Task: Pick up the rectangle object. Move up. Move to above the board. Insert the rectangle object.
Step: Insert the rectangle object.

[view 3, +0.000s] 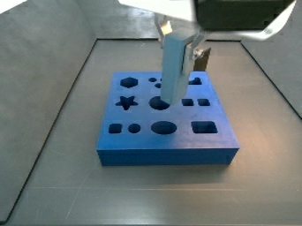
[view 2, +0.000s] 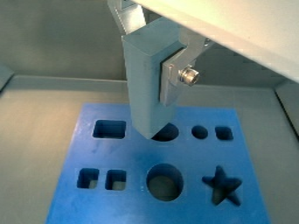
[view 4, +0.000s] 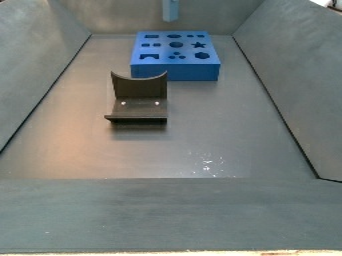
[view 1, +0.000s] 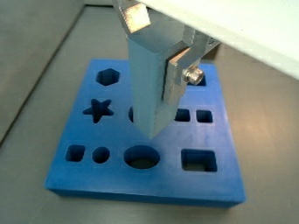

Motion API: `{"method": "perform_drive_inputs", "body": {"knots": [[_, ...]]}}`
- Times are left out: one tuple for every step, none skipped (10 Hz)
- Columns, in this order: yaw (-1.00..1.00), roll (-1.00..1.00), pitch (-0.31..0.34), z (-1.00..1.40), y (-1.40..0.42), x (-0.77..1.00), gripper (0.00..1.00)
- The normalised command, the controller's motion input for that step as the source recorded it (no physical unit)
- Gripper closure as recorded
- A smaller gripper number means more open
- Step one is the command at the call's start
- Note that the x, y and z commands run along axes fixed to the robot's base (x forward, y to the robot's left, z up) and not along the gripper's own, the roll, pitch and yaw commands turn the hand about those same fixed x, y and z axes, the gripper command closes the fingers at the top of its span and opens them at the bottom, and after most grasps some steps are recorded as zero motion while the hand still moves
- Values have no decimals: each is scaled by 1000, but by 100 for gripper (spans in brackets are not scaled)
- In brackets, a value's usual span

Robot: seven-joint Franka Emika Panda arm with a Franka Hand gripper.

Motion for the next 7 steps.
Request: {"method": "perform_drive_inputs", "body": {"knots": [[-1000, -11, -191, -323, 0, 0, 100], [-1000, -9, -180, -334, 0, 0, 100], [-94, 111, 86, 0, -74, 214, 100], [71, 146, -3, 0, -123, -46, 100], [0, 0, 0, 6, 0, 60, 100], [-1000, 43, 0, 0, 0, 0, 100], [-1000, 51, 0, 0, 0, 0, 100]]}}
